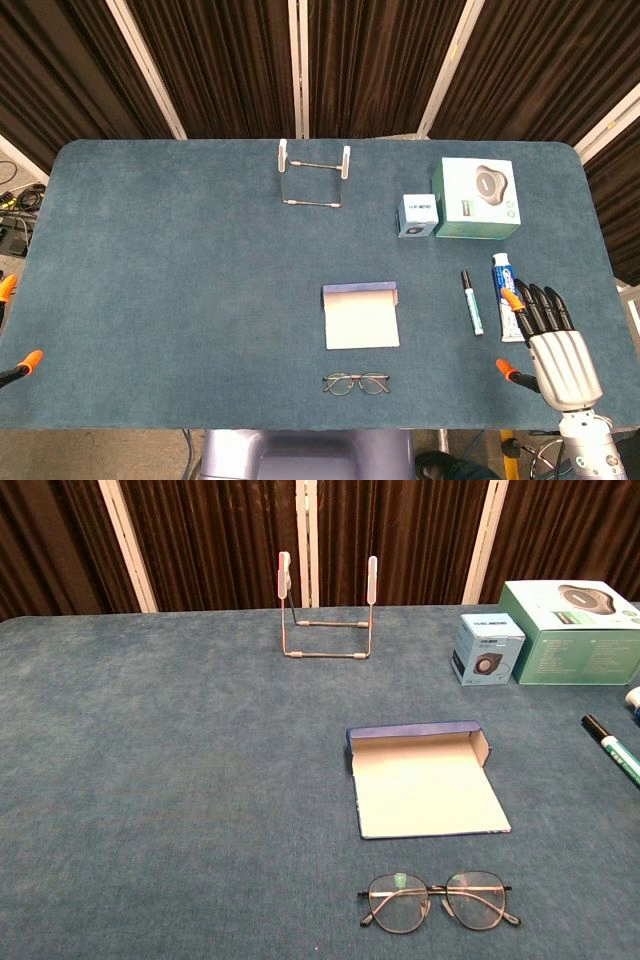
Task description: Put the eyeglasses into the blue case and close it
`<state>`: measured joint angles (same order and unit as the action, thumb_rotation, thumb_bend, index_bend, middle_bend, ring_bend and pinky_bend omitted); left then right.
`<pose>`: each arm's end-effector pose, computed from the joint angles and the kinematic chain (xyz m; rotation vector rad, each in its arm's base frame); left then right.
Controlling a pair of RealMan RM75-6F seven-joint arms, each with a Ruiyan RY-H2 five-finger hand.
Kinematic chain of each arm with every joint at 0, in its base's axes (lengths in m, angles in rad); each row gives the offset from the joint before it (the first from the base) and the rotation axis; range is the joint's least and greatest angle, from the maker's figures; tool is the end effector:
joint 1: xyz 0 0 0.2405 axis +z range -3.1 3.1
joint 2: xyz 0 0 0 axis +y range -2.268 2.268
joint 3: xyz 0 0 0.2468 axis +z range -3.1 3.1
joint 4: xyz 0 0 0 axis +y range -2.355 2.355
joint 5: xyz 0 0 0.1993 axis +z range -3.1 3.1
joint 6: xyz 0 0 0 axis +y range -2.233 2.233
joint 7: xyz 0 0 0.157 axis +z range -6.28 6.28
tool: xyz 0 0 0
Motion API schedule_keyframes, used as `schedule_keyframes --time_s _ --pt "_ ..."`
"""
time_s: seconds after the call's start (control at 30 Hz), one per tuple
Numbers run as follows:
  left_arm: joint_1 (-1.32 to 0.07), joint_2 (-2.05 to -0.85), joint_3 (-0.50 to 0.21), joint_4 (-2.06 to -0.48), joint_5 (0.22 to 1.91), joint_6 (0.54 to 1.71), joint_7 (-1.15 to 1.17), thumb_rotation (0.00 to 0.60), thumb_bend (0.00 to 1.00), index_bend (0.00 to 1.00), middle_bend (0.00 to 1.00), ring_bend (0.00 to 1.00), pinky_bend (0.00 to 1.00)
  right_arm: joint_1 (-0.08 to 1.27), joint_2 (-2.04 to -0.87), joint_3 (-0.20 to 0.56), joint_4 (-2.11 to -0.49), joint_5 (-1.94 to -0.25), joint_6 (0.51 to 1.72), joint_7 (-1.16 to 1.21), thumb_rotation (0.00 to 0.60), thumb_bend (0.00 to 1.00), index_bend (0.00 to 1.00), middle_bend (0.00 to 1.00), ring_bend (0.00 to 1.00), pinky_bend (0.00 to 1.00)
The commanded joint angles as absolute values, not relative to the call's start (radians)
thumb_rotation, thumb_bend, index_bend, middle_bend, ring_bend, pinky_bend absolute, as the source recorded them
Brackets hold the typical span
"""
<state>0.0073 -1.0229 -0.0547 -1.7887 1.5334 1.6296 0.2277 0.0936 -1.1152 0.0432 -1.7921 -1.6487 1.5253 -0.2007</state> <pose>-0.2744 0.1646 0.1987 -1.3230 -0.7295 -0.8253 -0.2381 -0.1879 0.1517 1.5013 -0.7773 1.0064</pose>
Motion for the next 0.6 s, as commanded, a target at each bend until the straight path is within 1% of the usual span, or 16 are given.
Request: schedule_keyframes --time_s 0.03,0.17,0.23,0.33,0.43,0.47,0.5,0.6 --pt "0.006 -1.025 -0.056 -1.788 1.530 1.627 0.234 0.600 0.00 0.00 0.00 0.00 0.00 0.094 -1.114 0.042 -1.794 -1.649 1.523 -0.205 0.600 0.00 0.00 0.00 0.00 0.00" --pt "0.006 -1.025 -0.056 -1.791 1.524 1.624 0.240 0.600 0.00 0.00 0.00 0.00 0.00 0.102 -1.111 0.030 -1.792 -1.655 1.498 -0.208 0.600 0.00 0.00 0.00 0.00 0.00" --pt "0.005 -1.026 -0.056 -1.793 1.522 1.623 0.244 0.600 0.00 0.00 0.00 0.00 0.00 0.117 -1.109 0.016 -1.796 -1.663 1.459 -0.198 0.600 0.00 0.00 0.00 0.00 0.00" --pt "-0.001 -1.031 -0.060 -1.791 1.513 1.612 0.259 0.600 0.00 0.00 0.00 0.00 0.00 0.189 -1.088 -0.015 -1.828 -1.673 1.305 -0.156 0.600 0.00 0.01 0.00 0.00 0.00" --pt "-0.009 -1.035 -0.067 -1.789 1.495 1.597 0.268 0.600 0.00 0.00 0.00 0.00 0.00 0.269 -1.079 -0.015 -1.862 -1.666 1.170 -0.112 0.600 0.00 0.05 0.00 0.00 0.00" --pt "-0.011 -1.036 -0.069 -1.789 1.491 1.595 0.269 0.600 0.00 0.00 0.00 0.00 0.00 0.282 -1.079 -0.012 -1.865 -1.660 1.151 -0.109 0.600 0.00 0.10 0.00 0.00 0.00" --pt "-0.013 -1.037 -0.070 -1.789 1.487 1.592 0.270 0.600 0.00 0.00 0.00 0.00 0.00 0.297 -1.082 -0.009 -1.869 -1.656 1.128 -0.107 0.600 0.00 0.17 0.00 0.00 0.00" --pt "-0.019 -1.040 -0.077 -1.787 1.472 1.582 0.276 0.600 0.00 0.00 0.00 0.00 0.00 0.357 -1.100 0.004 -1.885 -1.622 1.030 -0.103 0.600 0.00 0.34 0.00 0.00 0.00"
